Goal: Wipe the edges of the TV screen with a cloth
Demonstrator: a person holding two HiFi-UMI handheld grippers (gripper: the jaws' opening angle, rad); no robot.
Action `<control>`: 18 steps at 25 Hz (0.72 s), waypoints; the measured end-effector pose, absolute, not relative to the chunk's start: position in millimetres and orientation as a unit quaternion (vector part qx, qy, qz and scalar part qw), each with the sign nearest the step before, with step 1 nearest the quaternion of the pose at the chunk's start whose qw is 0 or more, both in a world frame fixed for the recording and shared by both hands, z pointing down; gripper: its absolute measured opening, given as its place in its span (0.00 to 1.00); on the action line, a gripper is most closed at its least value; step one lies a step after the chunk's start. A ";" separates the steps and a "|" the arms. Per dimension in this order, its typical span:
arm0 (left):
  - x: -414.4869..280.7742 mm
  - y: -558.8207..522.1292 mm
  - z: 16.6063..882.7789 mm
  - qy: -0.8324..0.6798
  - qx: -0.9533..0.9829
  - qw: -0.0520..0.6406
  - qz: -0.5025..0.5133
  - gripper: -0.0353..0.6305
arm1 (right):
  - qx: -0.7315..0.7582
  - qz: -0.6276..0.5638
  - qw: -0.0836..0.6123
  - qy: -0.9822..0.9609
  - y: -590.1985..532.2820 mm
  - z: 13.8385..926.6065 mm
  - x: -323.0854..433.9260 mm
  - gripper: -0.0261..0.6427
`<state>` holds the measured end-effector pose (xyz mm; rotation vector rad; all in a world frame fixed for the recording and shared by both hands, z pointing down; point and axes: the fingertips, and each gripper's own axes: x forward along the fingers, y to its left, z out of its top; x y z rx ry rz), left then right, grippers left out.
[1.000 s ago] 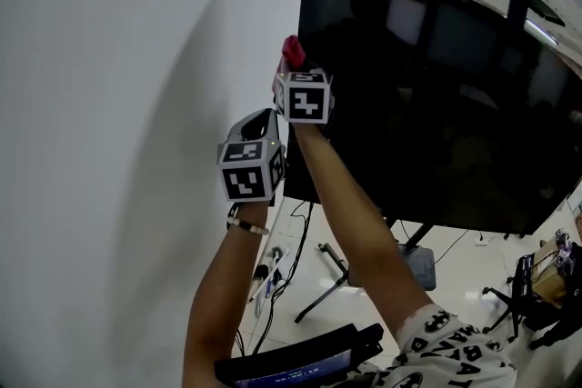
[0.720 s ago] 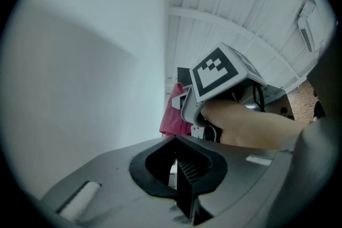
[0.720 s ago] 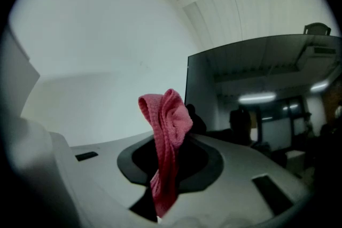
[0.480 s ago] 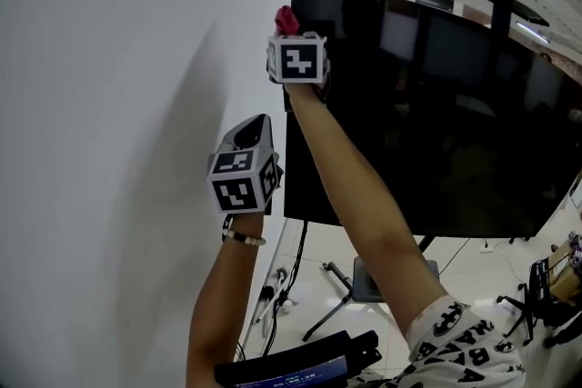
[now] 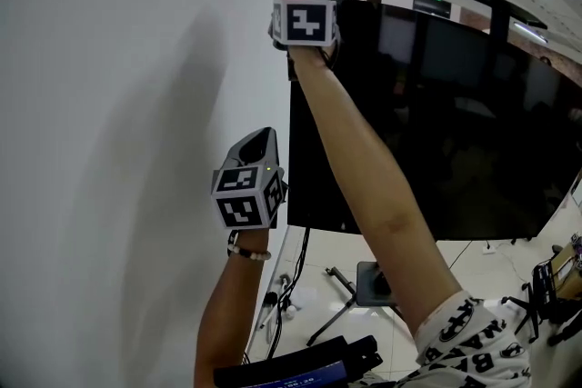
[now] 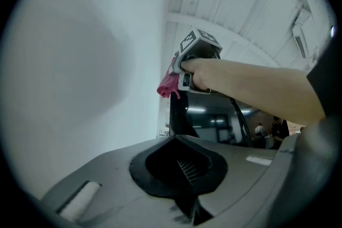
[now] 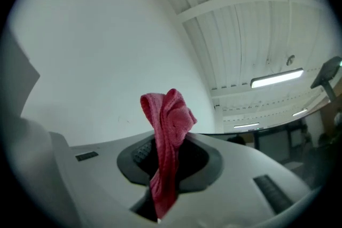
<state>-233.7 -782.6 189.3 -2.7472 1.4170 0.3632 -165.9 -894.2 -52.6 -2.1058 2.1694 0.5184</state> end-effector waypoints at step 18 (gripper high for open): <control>-96.2 -656.5 307.5 0.354 -0.931 -0.064 0.070 0.05 | -0.610 0.089 0.093 0.782 -651.3 119.6 1.1 0.15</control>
